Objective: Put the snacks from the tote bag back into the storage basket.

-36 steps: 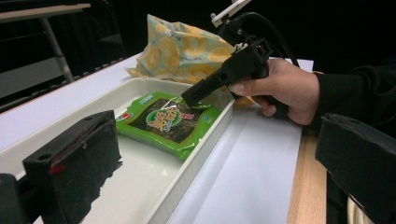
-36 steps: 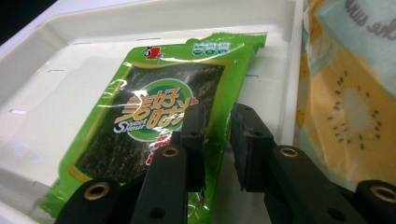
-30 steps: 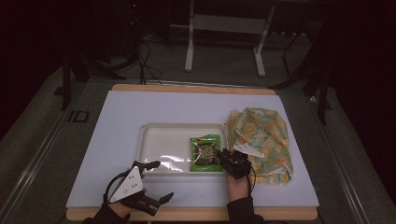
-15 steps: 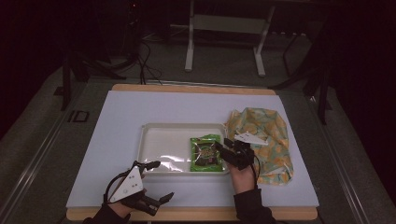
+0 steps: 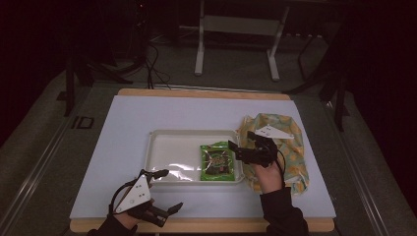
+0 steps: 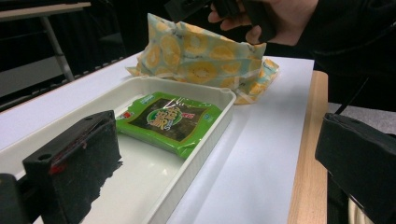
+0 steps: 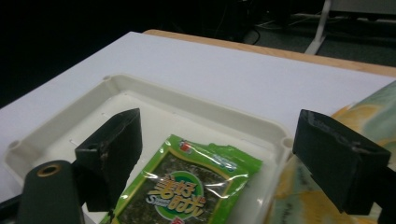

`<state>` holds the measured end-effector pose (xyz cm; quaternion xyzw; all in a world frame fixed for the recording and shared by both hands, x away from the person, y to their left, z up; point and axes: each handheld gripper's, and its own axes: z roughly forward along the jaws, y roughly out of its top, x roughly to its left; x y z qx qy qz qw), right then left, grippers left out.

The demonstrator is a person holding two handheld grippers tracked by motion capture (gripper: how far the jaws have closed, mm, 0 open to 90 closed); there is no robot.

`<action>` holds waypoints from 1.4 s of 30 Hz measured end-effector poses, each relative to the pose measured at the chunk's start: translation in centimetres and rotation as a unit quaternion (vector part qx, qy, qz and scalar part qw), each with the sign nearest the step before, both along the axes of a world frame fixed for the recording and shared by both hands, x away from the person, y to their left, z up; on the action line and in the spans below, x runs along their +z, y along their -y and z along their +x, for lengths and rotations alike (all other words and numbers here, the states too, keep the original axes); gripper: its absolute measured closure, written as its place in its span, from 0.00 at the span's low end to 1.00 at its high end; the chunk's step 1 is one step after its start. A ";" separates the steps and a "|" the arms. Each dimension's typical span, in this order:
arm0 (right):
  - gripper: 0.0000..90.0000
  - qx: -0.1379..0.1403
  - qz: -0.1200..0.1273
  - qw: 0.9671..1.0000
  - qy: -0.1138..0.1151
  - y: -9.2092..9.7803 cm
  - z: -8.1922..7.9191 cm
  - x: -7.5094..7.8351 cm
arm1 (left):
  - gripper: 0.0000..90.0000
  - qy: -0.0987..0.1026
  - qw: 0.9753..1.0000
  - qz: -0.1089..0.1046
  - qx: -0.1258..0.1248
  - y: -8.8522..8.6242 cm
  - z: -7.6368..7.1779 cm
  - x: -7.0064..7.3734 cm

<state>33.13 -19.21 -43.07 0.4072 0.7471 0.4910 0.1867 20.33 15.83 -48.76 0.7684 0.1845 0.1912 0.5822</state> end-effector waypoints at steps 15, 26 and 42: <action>0.18 -0.030 -0.023 0.999 0.021 5.5 -1.5 0.7 | 0.00 -0.001 1.000 0.001 0.000 0.0 0.0 0.0; 0.18 -0.052 -0.042 0.997 0.034 9.0 -3.4 -0.4 | 0.00 -0.001 1.000 0.002 0.001 0.0 0.1 -0.1; 0.16 -0.090 -0.043 0.994 0.041 12.0 -5.2 -1.6 | 0.00 -0.001 1.000 0.003 0.000 0.0 0.1 -0.1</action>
